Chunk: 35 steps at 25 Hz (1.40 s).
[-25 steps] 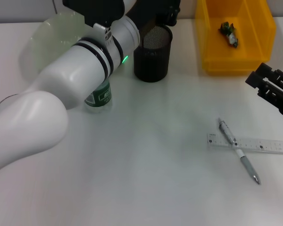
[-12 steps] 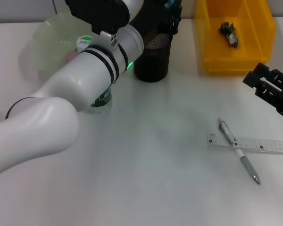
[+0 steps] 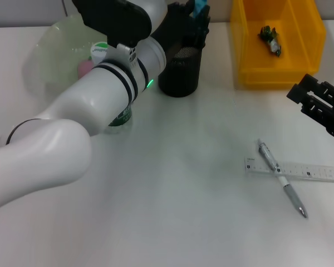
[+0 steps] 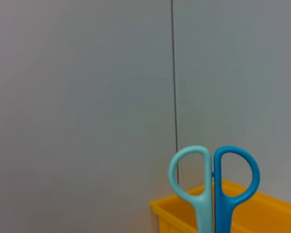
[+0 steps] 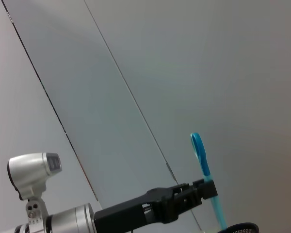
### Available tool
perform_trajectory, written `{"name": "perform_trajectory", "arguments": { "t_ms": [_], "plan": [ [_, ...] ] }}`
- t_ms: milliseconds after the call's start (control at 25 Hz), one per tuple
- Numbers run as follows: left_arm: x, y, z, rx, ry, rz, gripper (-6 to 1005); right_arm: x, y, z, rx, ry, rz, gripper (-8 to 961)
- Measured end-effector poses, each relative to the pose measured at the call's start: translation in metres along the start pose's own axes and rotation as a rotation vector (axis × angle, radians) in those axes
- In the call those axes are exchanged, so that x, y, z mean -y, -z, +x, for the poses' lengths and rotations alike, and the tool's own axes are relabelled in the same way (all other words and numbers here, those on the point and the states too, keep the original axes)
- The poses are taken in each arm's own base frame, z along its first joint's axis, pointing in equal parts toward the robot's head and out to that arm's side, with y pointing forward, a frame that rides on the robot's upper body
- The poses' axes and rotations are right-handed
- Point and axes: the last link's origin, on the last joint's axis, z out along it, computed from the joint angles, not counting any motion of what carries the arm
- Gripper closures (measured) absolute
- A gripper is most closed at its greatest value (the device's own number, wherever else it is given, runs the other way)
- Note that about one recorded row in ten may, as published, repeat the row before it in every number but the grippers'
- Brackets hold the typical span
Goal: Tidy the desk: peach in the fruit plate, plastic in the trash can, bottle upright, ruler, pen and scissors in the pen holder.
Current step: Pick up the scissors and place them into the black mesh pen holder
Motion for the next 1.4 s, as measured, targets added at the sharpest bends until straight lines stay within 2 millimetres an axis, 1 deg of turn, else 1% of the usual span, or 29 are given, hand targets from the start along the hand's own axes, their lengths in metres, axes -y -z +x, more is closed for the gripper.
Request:
{"name": "perform_trajectory", "arguments": {
  "t_ms": [200, 520, 1040, 1240, 1400],
  "plan": [
    [0.002, 0.002, -0.008, 0.017, -0.008, 0.009, 762, 0.000, -0.001, -0.001, -0.001, 0.002, -0.004, 303],
    [0.003, 0.001, -0.012, 0.022, -0.030, 0.012, 760, 0.000, -0.005, -0.002, 0.000, 0.005, -0.013, 303],
    [0.002, -0.001, -0.013, 0.031, -0.041, 0.004, 756, 0.000, -0.006, -0.003, 0.003, 0.007, -0.015, 302],
    [0.004, -0.001, -0.014, 0.037, -0.034, 0.010, 598, 0.000, -0.006, -0.003, 0.004, 0.008, -0.016, 302],
    [0.002, 0.001, -0.010, 0.022, -0.025, 0.006, 555, 0.000, -0.006, -0.004, 0.006, 0.008, -0.014, 302]
  ]
}}
